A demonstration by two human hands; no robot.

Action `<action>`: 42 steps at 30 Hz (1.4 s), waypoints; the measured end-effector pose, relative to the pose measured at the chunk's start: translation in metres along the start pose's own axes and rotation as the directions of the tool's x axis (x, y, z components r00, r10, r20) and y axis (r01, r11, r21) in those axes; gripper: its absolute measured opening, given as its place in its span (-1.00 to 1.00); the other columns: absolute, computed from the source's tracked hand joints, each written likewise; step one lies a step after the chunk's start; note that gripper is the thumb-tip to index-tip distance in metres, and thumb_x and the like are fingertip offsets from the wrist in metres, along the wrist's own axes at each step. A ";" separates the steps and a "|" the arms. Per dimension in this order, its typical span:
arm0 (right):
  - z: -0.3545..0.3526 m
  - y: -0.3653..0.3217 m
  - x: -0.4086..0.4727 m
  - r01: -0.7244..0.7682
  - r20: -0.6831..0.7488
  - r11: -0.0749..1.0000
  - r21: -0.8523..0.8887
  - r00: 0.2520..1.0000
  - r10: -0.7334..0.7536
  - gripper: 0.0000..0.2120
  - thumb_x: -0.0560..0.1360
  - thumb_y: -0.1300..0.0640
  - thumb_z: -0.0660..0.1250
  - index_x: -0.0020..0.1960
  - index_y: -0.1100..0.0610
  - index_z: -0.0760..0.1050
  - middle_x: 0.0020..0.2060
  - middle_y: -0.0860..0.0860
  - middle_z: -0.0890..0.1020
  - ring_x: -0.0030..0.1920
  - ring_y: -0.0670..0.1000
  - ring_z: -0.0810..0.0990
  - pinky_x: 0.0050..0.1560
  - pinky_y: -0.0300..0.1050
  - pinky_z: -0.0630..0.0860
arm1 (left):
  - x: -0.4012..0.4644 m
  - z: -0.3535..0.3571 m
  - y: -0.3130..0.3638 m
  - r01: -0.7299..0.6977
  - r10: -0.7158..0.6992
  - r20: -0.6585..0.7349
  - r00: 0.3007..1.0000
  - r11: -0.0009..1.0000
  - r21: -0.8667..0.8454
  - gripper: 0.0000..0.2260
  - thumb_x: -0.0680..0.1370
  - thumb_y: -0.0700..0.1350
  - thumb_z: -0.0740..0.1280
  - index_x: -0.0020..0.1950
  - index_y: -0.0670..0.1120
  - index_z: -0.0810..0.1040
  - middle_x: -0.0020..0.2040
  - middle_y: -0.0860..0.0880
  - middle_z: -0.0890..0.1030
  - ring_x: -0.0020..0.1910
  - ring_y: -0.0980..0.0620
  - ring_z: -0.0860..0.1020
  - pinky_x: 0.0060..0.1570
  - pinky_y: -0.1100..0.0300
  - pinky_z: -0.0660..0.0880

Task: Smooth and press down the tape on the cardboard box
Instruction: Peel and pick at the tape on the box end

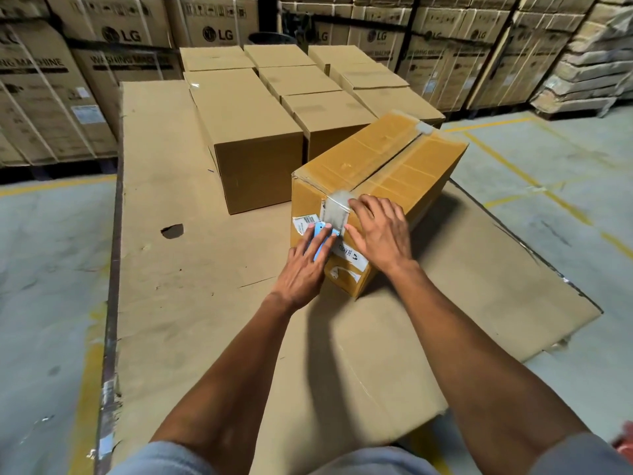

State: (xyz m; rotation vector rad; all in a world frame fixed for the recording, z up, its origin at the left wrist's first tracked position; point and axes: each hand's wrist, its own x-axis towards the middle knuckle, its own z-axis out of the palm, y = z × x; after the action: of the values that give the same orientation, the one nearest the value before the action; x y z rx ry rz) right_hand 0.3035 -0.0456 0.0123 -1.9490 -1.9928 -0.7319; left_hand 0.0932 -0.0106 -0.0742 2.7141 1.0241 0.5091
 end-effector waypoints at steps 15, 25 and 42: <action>-0.018 -0.014 0.012 -0.054 0.164 0.995 -0.082 0.984 0.067 -0.29 0.47 -0.35 0.39 0.50 -0.02 0.38 0.39 0.05 0.52 0.27 0.14 0.51 0.13 0.10 0.44 | 0.002 -0.008 -0.012 -0.112 0.122 -0.031 0.992 0.966 0.233 -0.36 0.72 0.01 0.10 0.77 -0.18 0.08 0.79 -0.17 0.06 0.78 -0.12 0.02 0.30 -0.12 0.38; -0.023 -0.022 0.012 -0.099 0.209 0.991 -0.094 0.971 0.117 -0.23 0.46 -0.38 0.42 0.53 -0.04 0.35 0.42 0.05 0.50 0.32 0.15 0.48 0.15 0.11 0.47 | 0.009 -0.013 -0.021 -0.155 0.166 -0.031 0.986 0.962 0.223 -0.41 0.77 0.01 0.23 0.75 -0.19 0.16 0.75 -0.19 0.19 0.72 -0.21 0.22 0.21 -0.16 0.53; -0.022 -0.025 0.012 -0.108 0.199 0.986 -0.127 0.971 0.132 -0.27 0.50 -0.33 0.42 0.54 -0.03 0.35 0.42 0.06 0.50 0.30 0.15 0.49 0.15 0.10 0.47 | 0.005 0.002 -0.027 -0.163 0.157 0.049 0.986 0.972 0.169 -0.15 0.69 -0.02 0.35 0.79 -0.08 -0.14 0.80 -0.04 -0.13 0.78 -0.17 -0.13 0.57 -0.50 0.22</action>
State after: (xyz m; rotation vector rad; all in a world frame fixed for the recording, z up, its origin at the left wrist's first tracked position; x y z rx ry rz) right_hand 0.2747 -0.0461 0.0326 -2.2751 -1.9622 -0.6517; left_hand 0.0806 0.0126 -0.0831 2.9653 0.8830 0.4133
